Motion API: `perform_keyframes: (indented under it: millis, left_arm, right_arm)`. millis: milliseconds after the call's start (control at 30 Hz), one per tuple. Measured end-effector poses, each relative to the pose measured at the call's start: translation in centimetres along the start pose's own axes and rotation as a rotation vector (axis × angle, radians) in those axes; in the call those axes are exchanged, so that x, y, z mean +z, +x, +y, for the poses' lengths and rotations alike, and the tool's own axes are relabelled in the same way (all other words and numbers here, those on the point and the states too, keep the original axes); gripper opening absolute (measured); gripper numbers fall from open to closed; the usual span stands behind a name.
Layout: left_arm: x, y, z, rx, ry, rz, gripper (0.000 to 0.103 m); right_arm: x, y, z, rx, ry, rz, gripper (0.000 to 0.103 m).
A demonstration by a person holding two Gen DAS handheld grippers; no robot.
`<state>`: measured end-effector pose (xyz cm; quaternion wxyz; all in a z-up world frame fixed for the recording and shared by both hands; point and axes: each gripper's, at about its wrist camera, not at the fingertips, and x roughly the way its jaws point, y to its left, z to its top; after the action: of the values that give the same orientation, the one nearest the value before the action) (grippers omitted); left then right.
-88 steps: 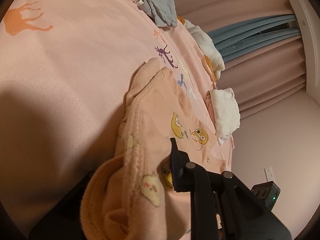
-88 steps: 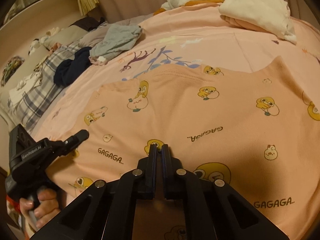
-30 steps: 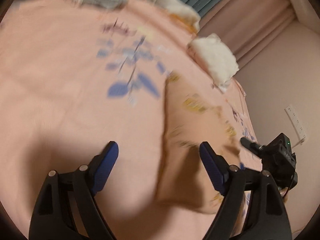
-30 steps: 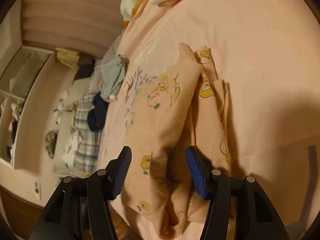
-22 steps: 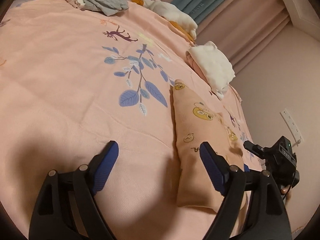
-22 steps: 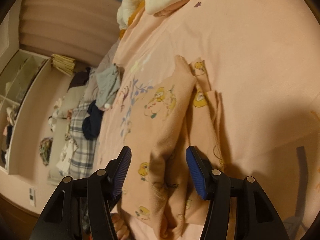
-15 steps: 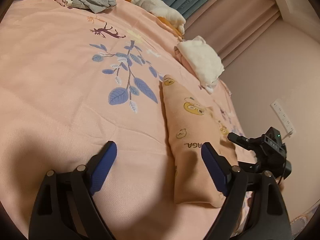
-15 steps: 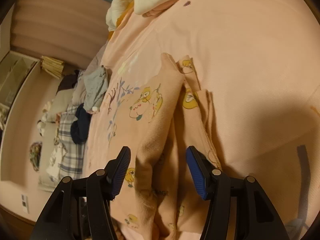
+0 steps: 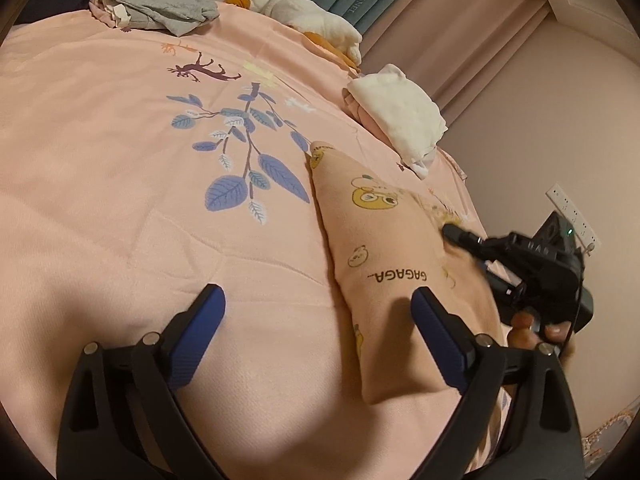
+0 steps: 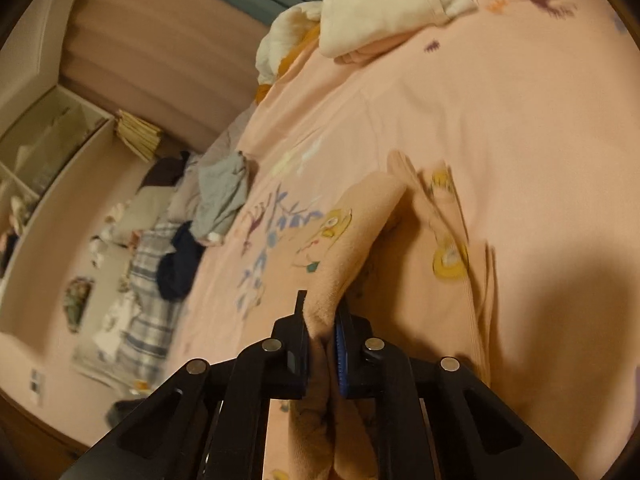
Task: Fold small clothes
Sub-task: 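Press the folded bundle flat with the right gripper and release it, then grasp the end of the peach bundle with the right gripper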
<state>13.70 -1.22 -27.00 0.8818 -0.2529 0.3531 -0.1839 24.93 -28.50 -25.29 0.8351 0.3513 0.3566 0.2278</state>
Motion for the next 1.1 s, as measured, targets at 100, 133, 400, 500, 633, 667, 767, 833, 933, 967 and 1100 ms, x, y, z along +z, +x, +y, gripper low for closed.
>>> perform_keyframes:
  millis: [100, 133, 400, 500, 633, 667, 767, 833, 933, 967, 1100]
  left_arm:
    - [0.0, 0.1, -0.2, 0.003, 0.01, 0.003, 0.097]
    - [0.0, 0.2, -0.2, 0.003, 0.012, 0.004, 0.097]
    - [0.0, 0.4, -0.3, 0.001, 0.018, 0.008, 0.099]
    - [0.0, 0.4, -0.3, 0.002, 0.02, 0.01, 0.099]
    - [-0.1, 0.4, -0.3, 0.002, 0.019, 0.009, 0.099]
    - [-0.1, 0.4, -0.3, 0.003, 0.02, 0.009, 0.099]
    - [-0.1, 0.4, -0.4, 0.005, 0.025, 0.011, 0.1]
    - [-0.1, 0.4, -0.4, 0.006, 0.03, 0.011, 0.1]
    - [-0.1, 0.4, -0.4, 0.005, 0.031, 0.01, 0.101]
    - [-0.2, 0.4, -0.4, 0.004, 0.031, 0.01, 0.101]
    - [-0.2, 0.4, -0.4, 0.006, 0.034, 0.01, 0.101]
  right_arm:
    - [0.3, -0.7, 1.4, 0.037, -0.07, -0.036, 0.013]
    - [0.4, -1.2, 2.0, 0.055, -0.104, -0.066, 0.013]
    - [1.3, -2.0, 1.1, -0.062, -0.111, -0.138, 0.013]
    - [1.4, -1.2, -1.0, -0.18, -0.014, -0.096, 0.013]
    - [1.3, -3.7, -1.7, -0.17, 0.0, -0.173, 0.008]
    - [1.4, -4.4, -1.6, -0.168, -0.006, -0.189, 0.008]
    - [1.3, -5.7, -1.2, -0.193, -0.019, -0.183, 0.008]
    - [1.2, -5.7, -1.7, -0.166, 0.015, -0.106, 0.029]
    - [0.4, -5.5, -2.4, -0.067, 0.05, -0.044, 0.053]
    - [0.1, -5.4, -2.3, -0.063, 0.043, -0.031, 0.053]
    - [-0.6, -4.8, -2.0, -0.027, 0.03, 0.009, 0.053]
